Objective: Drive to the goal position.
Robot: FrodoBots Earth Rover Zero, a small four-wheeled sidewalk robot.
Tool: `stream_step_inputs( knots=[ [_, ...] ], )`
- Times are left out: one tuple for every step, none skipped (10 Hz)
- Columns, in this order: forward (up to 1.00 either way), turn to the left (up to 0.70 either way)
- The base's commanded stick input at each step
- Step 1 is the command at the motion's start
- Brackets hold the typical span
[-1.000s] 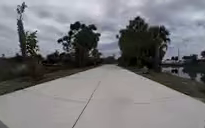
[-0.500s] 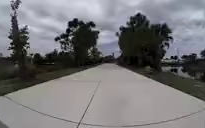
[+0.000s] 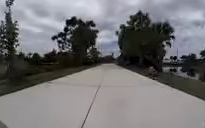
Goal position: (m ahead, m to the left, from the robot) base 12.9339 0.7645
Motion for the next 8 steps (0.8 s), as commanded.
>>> stream_step_inputs(
  knots=[
    [0.85, 0.0],
    [0.85, 0.0],
    [0.85, 0.0],
    [0.85, 0.0],
    [0.85, 0.0],
    [0.85, 0.0],
    [0.85, 0.0],
    [0.85, 0.0]
  ],
)
